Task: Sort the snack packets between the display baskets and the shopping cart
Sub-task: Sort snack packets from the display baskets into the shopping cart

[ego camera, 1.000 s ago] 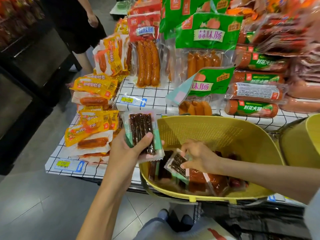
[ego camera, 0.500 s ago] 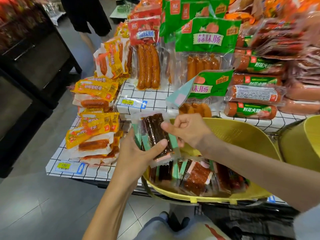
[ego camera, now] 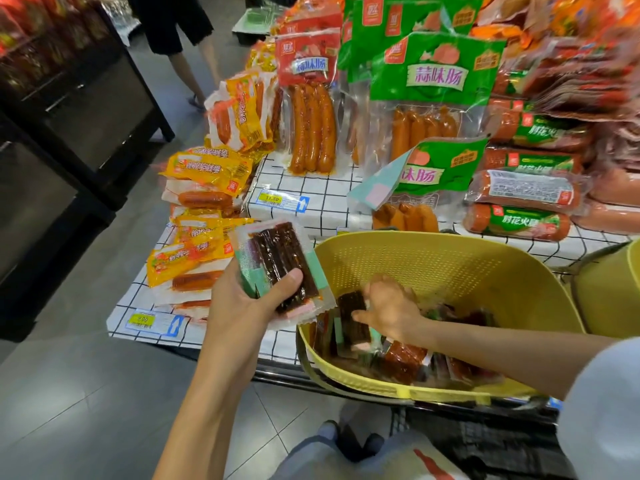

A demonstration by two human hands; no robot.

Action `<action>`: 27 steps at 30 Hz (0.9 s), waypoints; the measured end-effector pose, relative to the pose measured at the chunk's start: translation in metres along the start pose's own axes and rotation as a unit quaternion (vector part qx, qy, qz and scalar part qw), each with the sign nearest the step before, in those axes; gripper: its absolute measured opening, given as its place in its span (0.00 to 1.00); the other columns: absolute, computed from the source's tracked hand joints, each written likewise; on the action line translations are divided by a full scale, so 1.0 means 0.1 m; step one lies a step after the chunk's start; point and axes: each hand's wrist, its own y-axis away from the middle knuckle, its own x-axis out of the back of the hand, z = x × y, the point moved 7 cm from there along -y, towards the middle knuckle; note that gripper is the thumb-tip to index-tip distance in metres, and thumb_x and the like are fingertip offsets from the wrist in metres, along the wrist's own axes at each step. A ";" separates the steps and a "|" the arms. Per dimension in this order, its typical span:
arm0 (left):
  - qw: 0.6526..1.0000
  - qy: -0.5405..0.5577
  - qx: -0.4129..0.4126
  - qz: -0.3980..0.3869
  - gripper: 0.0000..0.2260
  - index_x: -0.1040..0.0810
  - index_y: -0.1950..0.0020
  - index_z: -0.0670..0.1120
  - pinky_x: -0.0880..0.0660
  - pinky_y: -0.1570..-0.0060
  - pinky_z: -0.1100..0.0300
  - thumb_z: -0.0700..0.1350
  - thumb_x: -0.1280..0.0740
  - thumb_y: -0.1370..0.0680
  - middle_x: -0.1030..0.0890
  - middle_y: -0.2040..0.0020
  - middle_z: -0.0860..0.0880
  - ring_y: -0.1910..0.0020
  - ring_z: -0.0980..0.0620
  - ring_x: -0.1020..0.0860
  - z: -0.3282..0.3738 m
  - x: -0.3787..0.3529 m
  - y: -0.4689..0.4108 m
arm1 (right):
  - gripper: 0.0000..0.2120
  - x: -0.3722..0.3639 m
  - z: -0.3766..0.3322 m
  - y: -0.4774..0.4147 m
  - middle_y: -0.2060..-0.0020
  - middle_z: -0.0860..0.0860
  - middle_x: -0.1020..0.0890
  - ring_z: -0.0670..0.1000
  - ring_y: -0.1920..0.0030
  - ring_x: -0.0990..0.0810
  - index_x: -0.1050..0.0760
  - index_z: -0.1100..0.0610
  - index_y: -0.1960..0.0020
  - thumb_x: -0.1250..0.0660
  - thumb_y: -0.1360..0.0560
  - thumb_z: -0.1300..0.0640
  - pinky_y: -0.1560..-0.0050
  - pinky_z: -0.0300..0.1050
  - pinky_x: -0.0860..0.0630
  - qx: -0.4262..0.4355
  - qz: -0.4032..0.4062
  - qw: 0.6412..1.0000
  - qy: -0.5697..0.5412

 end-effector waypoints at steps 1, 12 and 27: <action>1.000 0.001 -0.001 0.000 0.23 0.22 0.44 0.46 0.19 0.56 0.58 0.48 0.25 0.37 0.15 0.51 0.48 0.52 0.49 0.16 0.00 0.00 0.01 | 0.11 0.06 0.03 0.01 0.48 0.52 0.24 0.55 0.44 0.25 0.30 0.54 0.54 0.30 0.26 0.51 0.44 0.50 0.27 0.000 0.010 0.998 -0.064; 0.994 0.083 0.034 -0.058 0.16 0.23 0.42 0.46 0.20 0.61 0.61 0.45 0.32 0.30 0.15 0.49 0.49 0.50 0.50 0.17 0.02 -0.23 0.02 | 0.12 1.24 -0.30 0.66 0.63 0.53 0.16 0.53 0.57 0.17 0.27 0.57 0.56 0.26 0.35 0.58 0.52 0.51 0.22 0.112 -0.058 0.818 -0.560; 0.997 0.053 0.050 -0.011 0.09 0.17 0.51 0.49 0.19 0.50 0.50 0.44 0.29 0.31 0.15 0.50 0.45 0.49 0.44 0.17 0.00 0.03 0.09 | 0.30 -0.18 0.01 0.09 0.45 0.56 0.28 0.59 0.39 0.31 0.28 0.57 0.41 0.44 0.26 0.32 0.44 0.52 0.32 0.028 -0.157 0.978 0.136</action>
